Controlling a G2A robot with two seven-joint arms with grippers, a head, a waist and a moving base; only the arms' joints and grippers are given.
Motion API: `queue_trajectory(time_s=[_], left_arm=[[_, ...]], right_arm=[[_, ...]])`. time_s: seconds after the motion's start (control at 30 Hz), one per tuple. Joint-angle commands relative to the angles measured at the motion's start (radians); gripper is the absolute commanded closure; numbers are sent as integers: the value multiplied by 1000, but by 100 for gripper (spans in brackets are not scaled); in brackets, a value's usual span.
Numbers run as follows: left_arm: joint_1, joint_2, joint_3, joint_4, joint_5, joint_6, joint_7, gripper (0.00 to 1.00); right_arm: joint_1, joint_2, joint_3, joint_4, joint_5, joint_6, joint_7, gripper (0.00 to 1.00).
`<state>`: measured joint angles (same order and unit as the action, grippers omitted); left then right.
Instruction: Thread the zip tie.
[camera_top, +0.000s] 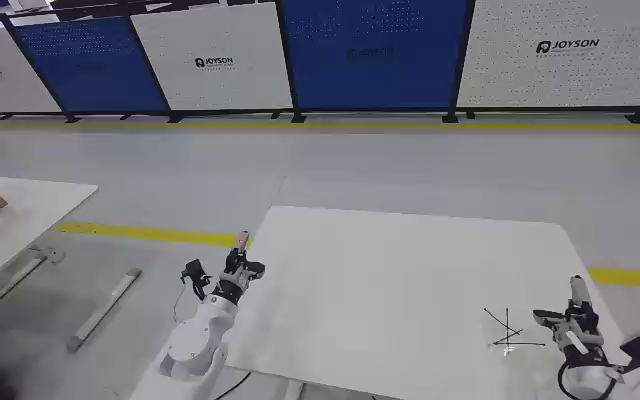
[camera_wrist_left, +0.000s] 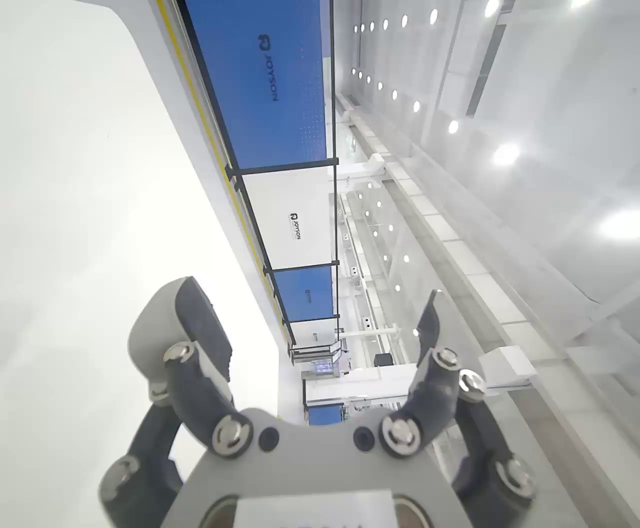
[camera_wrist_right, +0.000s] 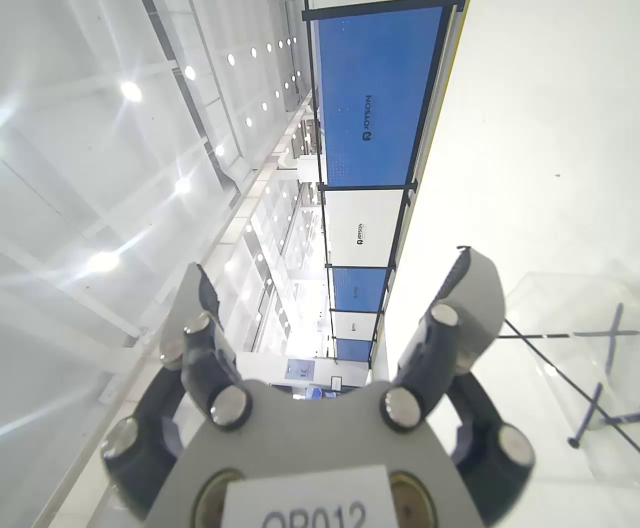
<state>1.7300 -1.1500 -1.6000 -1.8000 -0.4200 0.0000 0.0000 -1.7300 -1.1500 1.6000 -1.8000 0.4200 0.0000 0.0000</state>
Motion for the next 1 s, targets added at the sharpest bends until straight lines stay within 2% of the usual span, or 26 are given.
queue_trajectory(time_s=[0.0,0.03,0.07,0.1,0.13,0.17,0.23,0.27,0.3,0.4,0.57,0.67,0.97], left_arm=[[0,0,0,0,0,0,0,0],[0,0,0,0,0,0,0,22],[0,0,0,0,0,0,0,22],[0,0,0,0,0,0,0,22],[0,0,0,0,0,0,0,22],[0,0,0,0,0,0,0,0],[0,0,0,0,0,0,0,0],[0,0,0,0,0,0,0,22],[0,0,0,0,0,0,0,0],[0,0,0,0,0,0,0,0],[0,0,0,0,0,0,0,0],[0,0,0,0,0,0,0,0],[0,0,0,0,0,0,0,0]], right_arm=[[0,0,0,0,0,0,0,22],[0,0,0,0,0,0,0,22],[0,0,0,0,0,0,0,22],[0,0,0,0,0,0,0,0],[0,0,0,0,0,0,0,22],[0,0,0,0,0,0,0,0],[0,0,0,0,0,0,0,0],[0,0,0,0,0,0,0,0],[1,0,1,1,-2,-1,0,0],[0,1,17,9,-15,-18,26,0],[-25,7,72,6,-36,-60,131,0],[-34,16,112,4,-112,-54,202,0],[-34,16,116,3,-112,-52,201,0]])
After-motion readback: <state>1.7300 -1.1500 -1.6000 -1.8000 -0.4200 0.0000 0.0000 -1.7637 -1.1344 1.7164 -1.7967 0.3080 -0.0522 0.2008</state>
